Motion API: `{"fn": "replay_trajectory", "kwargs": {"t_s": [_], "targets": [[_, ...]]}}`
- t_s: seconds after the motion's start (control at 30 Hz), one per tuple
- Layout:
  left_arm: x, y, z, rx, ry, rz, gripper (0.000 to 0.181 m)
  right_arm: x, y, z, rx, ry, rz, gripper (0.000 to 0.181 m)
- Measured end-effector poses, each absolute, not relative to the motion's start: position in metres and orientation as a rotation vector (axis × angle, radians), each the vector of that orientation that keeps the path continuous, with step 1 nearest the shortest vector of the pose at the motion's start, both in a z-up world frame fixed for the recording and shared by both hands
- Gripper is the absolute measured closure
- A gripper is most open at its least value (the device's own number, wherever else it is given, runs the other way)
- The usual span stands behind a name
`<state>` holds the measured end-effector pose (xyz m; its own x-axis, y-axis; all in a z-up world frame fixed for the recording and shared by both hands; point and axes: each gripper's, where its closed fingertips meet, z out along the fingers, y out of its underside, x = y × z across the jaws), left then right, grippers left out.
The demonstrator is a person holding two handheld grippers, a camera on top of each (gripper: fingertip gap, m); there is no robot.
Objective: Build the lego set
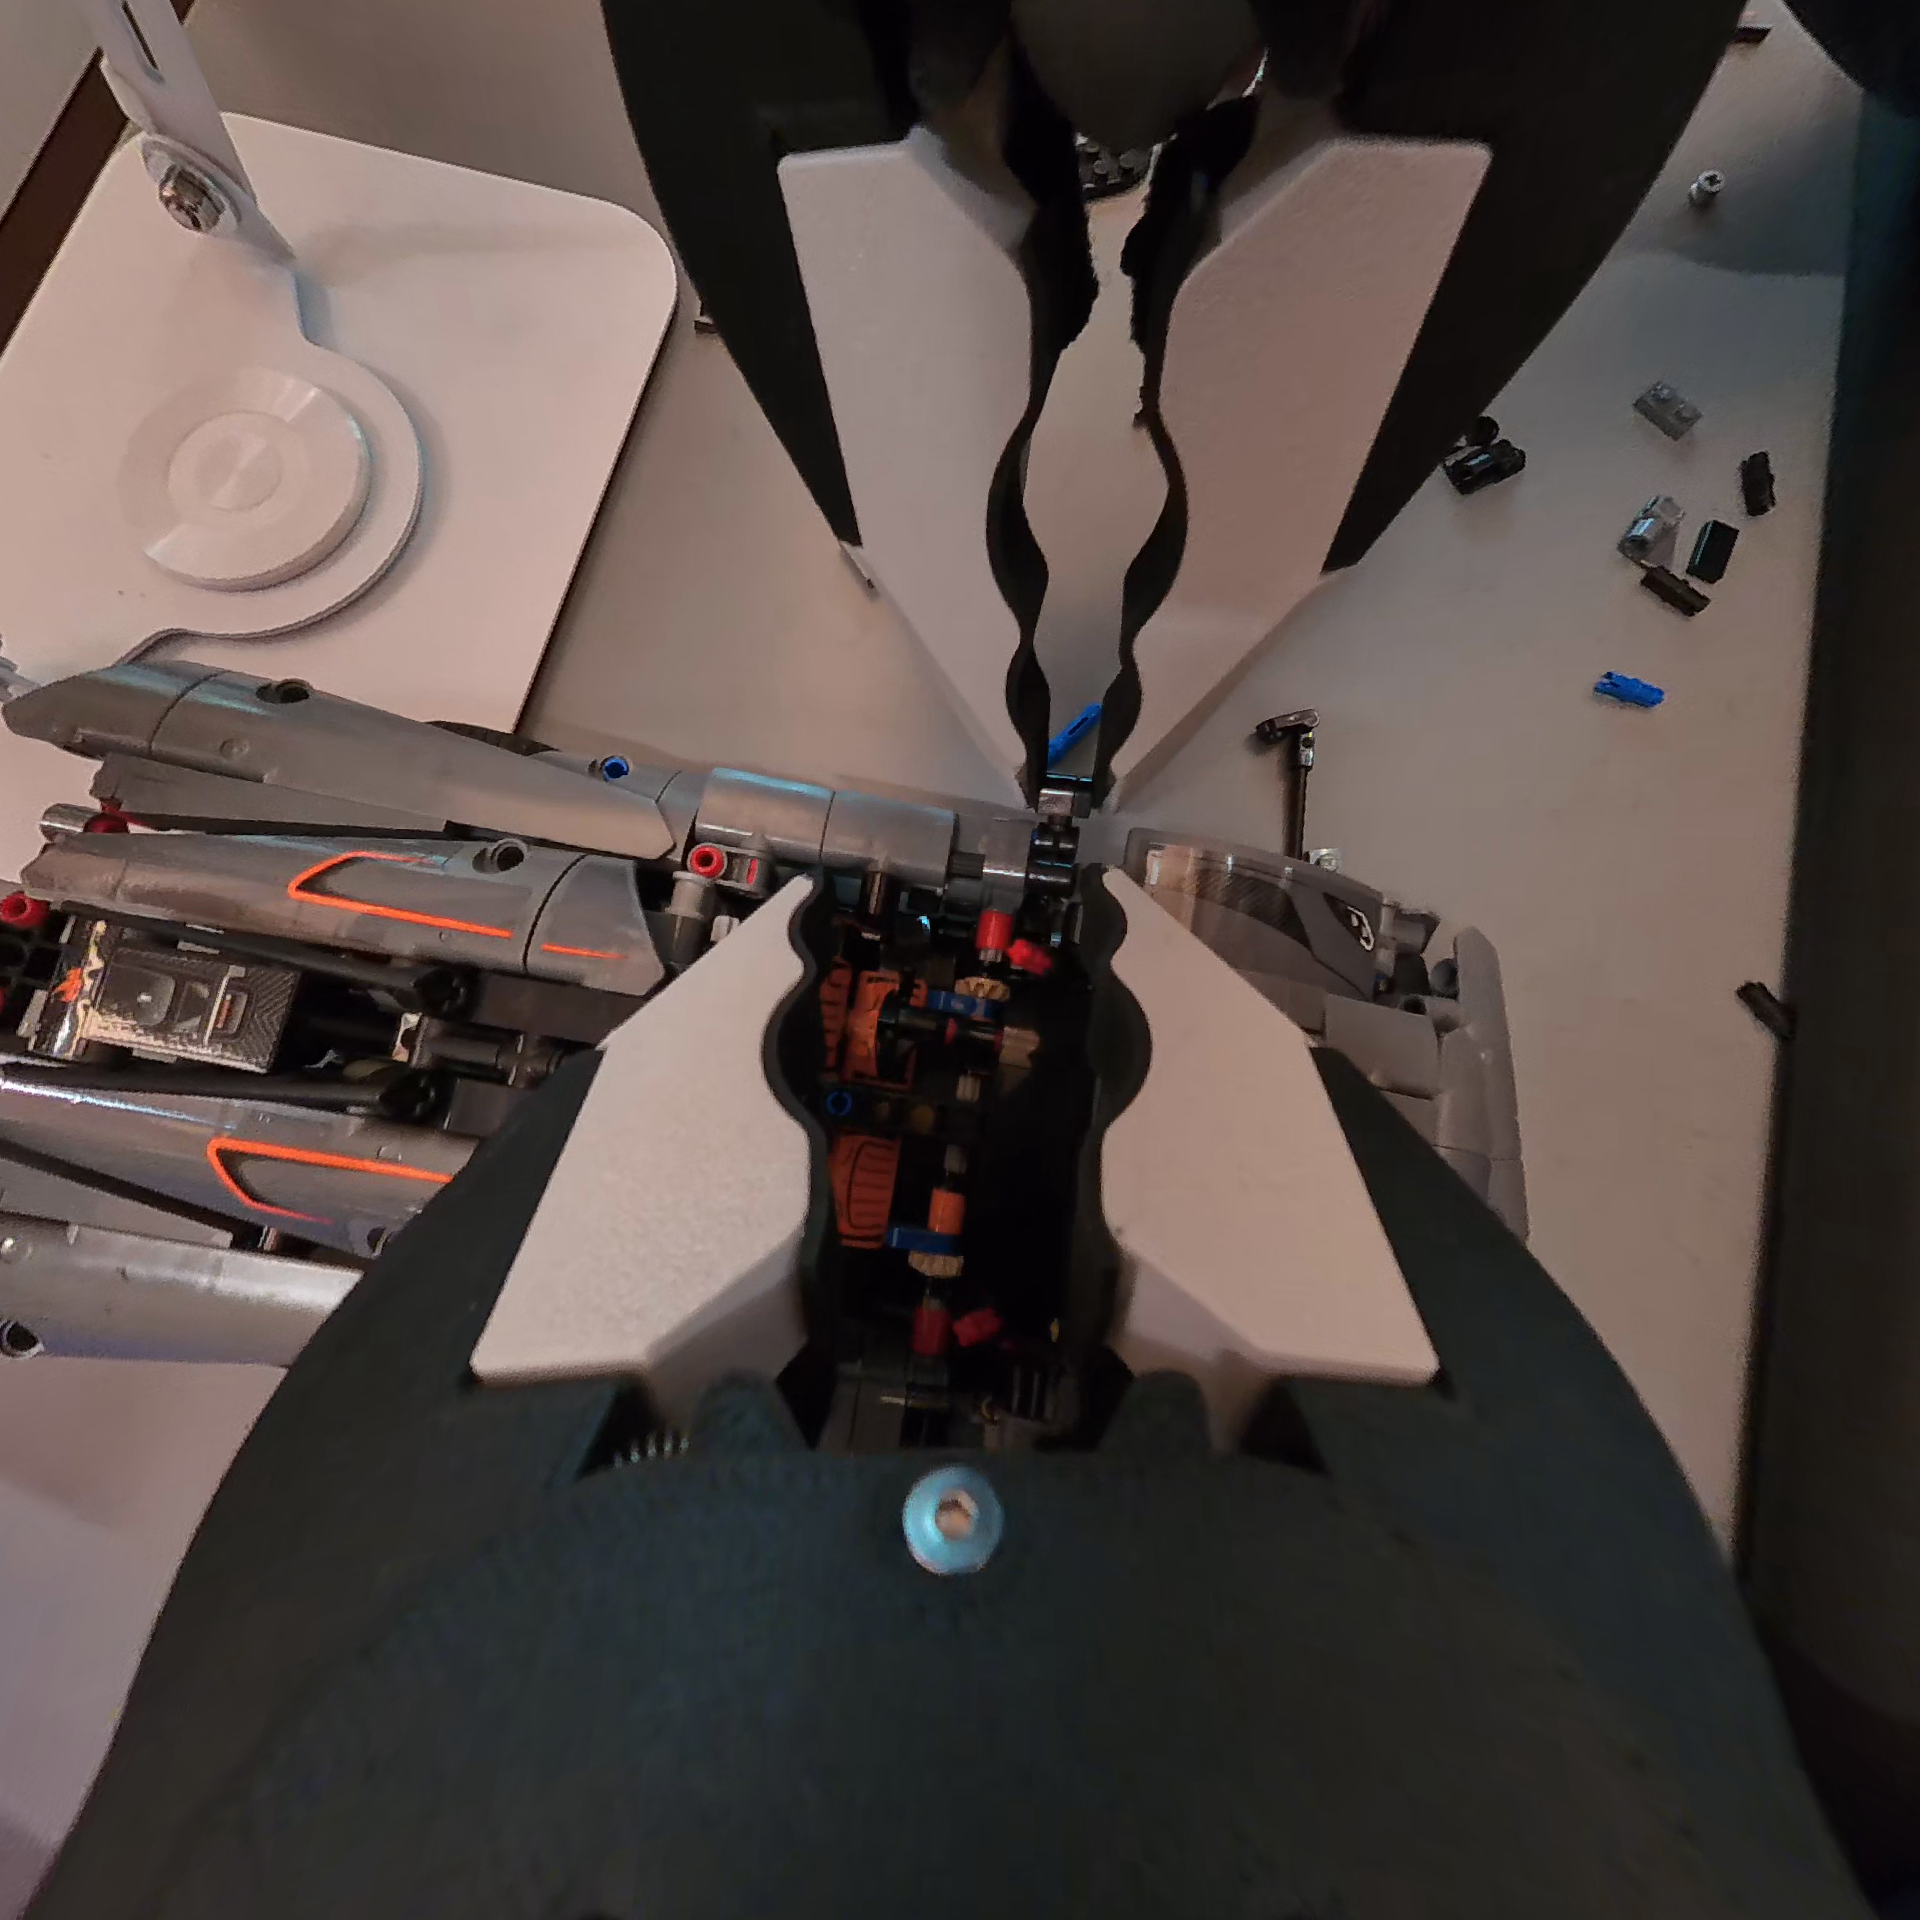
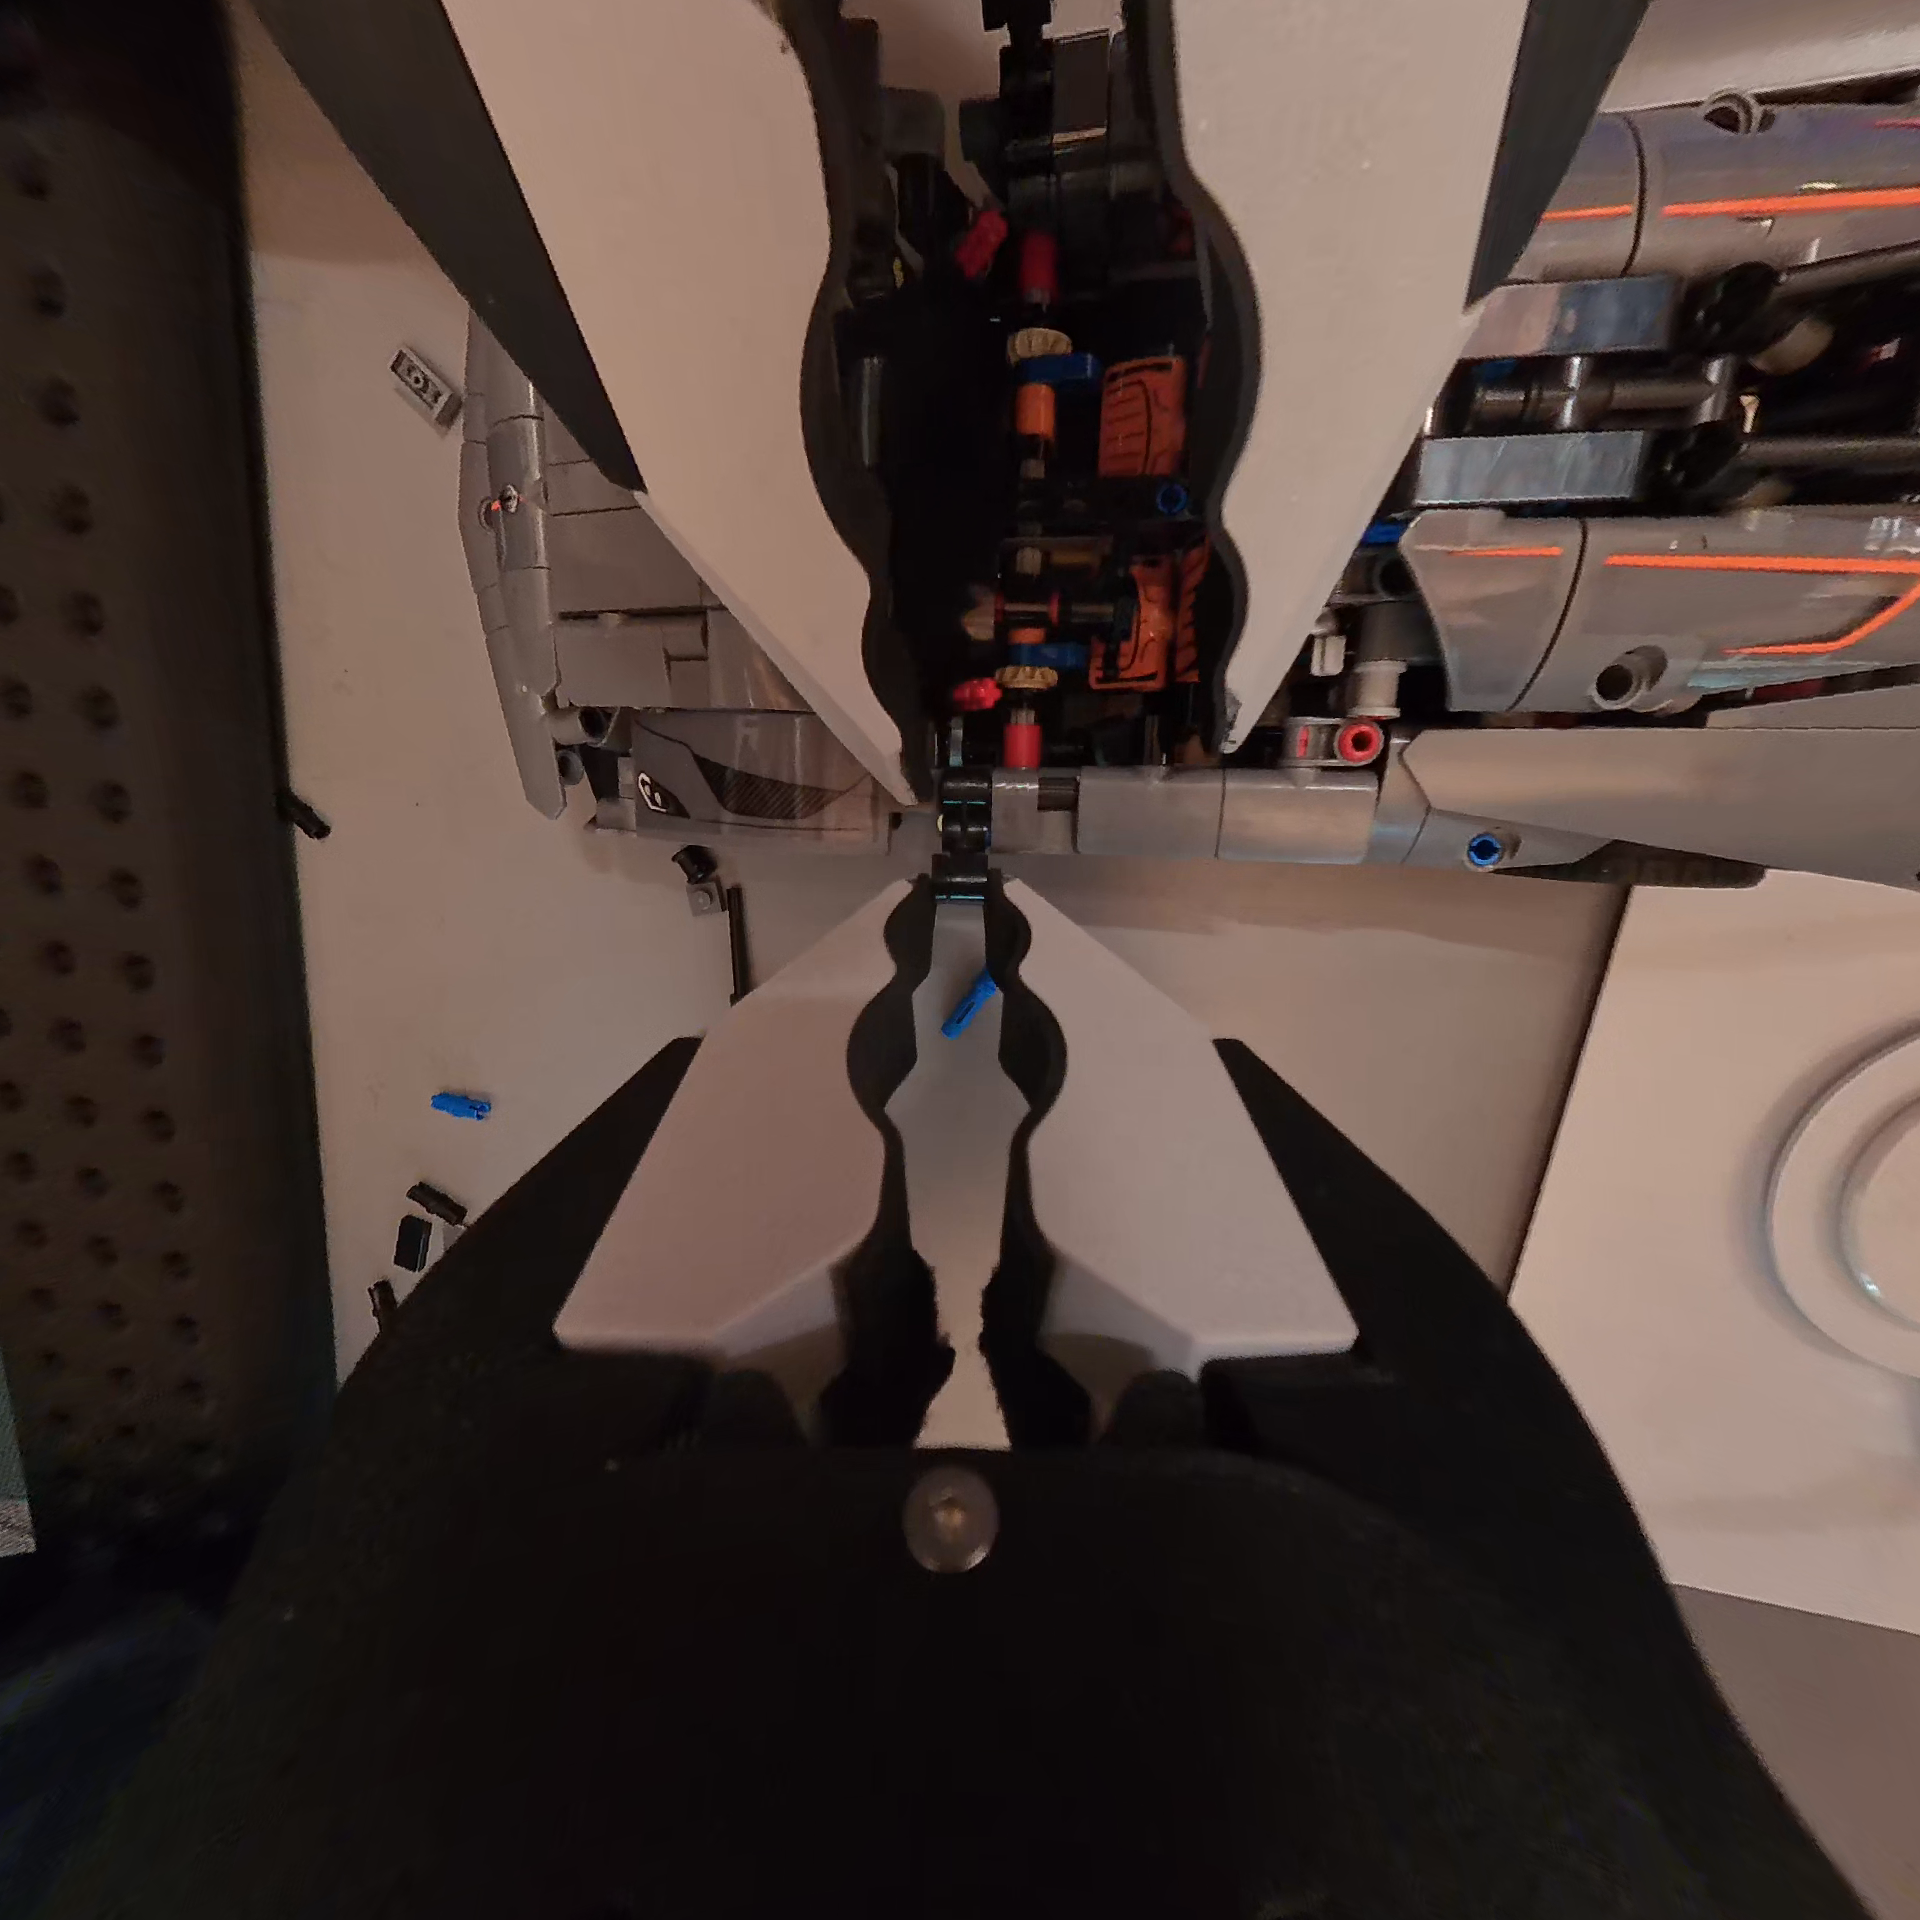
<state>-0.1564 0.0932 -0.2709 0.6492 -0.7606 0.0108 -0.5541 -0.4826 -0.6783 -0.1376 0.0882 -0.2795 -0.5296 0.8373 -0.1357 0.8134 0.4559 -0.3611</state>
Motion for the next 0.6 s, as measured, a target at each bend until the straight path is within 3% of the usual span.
{"fn": "replay_trajectory", "kwargs": {"t_s": [0.6], "targets": [[-0.1550, 0.0944, -0.2725, -2.217, 0.997, -0.448, 0.140, -0.1388, 0.0896, -0.2781, -1.519, -2.605, 0.575, 0.174]]}}
